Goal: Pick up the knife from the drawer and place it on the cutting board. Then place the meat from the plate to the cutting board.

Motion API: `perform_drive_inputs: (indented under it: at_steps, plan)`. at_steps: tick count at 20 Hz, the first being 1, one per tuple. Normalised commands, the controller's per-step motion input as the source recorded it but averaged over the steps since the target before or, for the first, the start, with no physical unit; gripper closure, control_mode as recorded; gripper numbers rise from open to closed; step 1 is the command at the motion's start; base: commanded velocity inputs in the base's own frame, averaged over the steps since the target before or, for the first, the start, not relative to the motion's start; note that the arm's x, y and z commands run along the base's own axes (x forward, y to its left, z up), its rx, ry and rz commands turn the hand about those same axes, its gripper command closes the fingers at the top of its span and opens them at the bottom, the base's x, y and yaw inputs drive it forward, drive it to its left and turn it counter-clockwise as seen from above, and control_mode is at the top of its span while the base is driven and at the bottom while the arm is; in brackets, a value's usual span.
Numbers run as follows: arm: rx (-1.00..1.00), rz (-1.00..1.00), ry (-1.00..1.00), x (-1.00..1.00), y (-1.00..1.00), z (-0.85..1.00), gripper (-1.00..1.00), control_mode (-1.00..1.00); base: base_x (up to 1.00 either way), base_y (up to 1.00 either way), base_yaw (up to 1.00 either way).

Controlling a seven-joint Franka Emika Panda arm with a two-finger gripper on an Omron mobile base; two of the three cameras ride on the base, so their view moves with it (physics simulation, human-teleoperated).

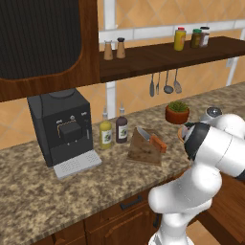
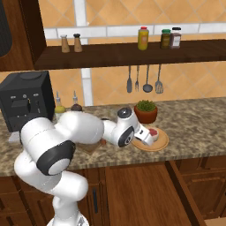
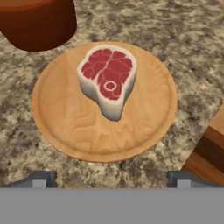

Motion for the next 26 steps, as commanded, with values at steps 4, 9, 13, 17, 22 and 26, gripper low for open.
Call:
perform_drive_inputs:
  at_steps: [4,9,13,17,22,26]
  plan:
    - [0.00,0.00,0.00,0.23,-0.28,-0.10,-1.00,-1.00,0.00,0.00,0.00]
    - [0.00,0.00,0.00,0.08,-0.23,-0.01,-1.00,-1.00,0.00,0.00,0.00]
    - [0.00,0.01,0.00,0.36,-0.02,-0.04,-1.00,-1.00,0.00,0.00,0.00]
    - [0.05,0.01,0.00,0.39,-0.14,-0.07,-1.00,-1.00,0.00,0.00,0.00]
    - [0.04,0.00,0.00,0.25,-0.13,-0.25,-1.00,-1.00,0.00,0.00,0.00]
    - [0.03,0.01,0.00,0.28,-0.09,-0.25,-1.00,-1.00,0.00,0.00,0.00]
